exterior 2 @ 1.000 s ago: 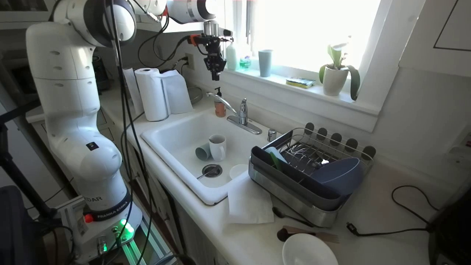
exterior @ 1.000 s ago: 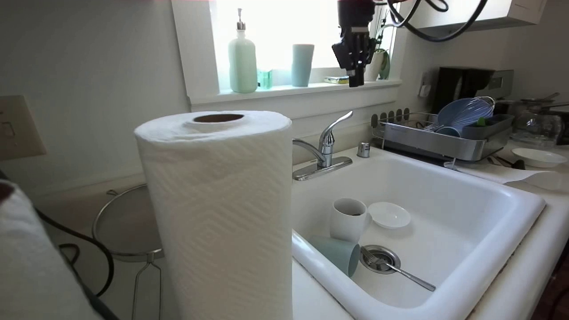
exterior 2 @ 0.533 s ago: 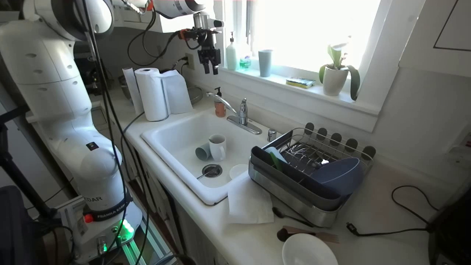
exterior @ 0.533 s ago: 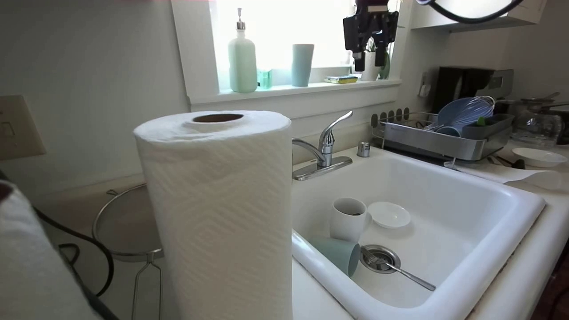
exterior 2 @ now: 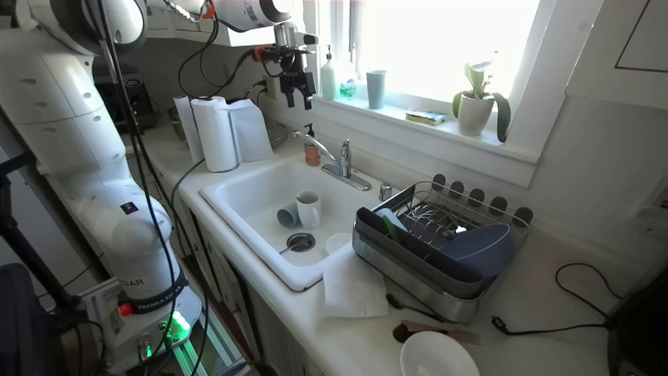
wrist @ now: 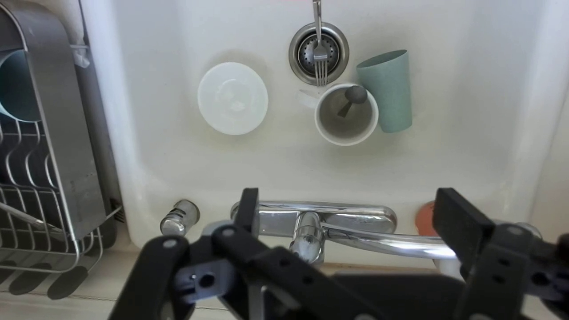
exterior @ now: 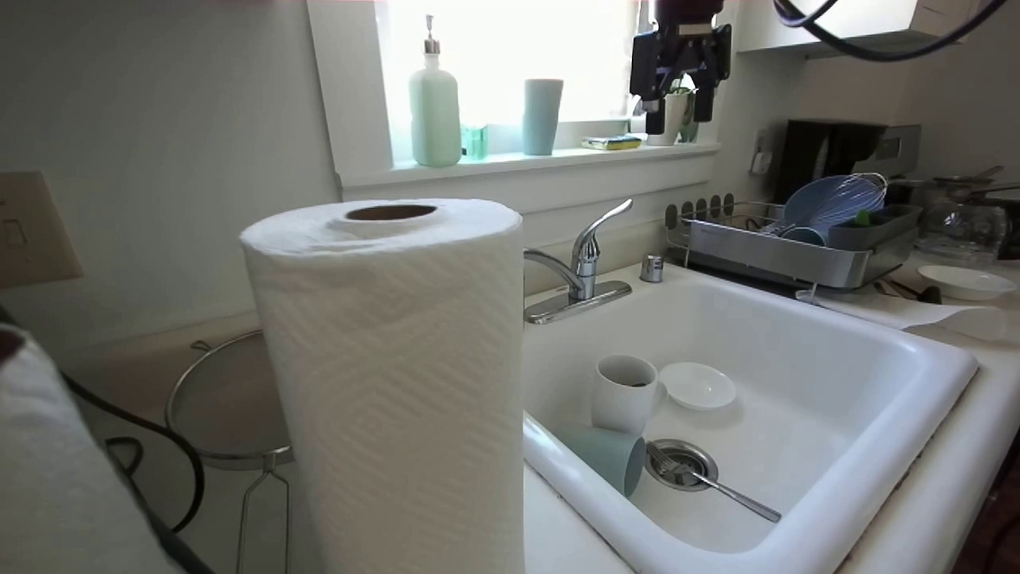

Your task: Push the faucet to the left, then push the handle to the right

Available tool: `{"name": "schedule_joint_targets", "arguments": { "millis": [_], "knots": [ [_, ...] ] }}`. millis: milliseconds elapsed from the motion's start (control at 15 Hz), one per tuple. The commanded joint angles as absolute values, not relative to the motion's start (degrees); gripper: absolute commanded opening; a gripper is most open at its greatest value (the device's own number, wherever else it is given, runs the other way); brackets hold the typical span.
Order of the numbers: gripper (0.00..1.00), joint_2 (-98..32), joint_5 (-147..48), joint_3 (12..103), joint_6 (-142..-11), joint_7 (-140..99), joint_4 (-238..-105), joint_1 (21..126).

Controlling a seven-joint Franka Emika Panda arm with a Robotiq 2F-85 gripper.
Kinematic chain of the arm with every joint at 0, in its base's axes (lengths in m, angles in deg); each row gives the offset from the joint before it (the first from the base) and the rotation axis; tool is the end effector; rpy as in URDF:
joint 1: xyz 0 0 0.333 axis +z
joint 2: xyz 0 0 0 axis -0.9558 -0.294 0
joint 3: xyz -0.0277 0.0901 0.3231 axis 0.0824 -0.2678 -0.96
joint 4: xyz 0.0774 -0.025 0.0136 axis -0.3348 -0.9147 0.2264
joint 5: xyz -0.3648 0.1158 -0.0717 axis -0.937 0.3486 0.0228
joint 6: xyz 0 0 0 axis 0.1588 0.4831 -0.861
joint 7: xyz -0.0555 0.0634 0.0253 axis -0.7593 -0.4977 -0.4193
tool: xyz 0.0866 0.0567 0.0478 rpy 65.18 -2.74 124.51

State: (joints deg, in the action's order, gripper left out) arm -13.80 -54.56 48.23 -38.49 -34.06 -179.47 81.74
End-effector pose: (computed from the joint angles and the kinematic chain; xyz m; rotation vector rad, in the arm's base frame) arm 0.5275 0.1226 0.5856 2.9930 -0.0791 0.0244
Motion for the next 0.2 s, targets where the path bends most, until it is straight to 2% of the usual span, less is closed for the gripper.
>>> {"name": "schedule_joint_targets", "arguments": {
  "millis": [0,133],
  "knots": [
    [1.00,-13.9,-54.5,47.5,-38.3,-34.0,-179.2,81.0],
    [1.00,-13.9,-54.5,47.5,-38.3,-34.0,-179.2,81.0]
  ]
}}
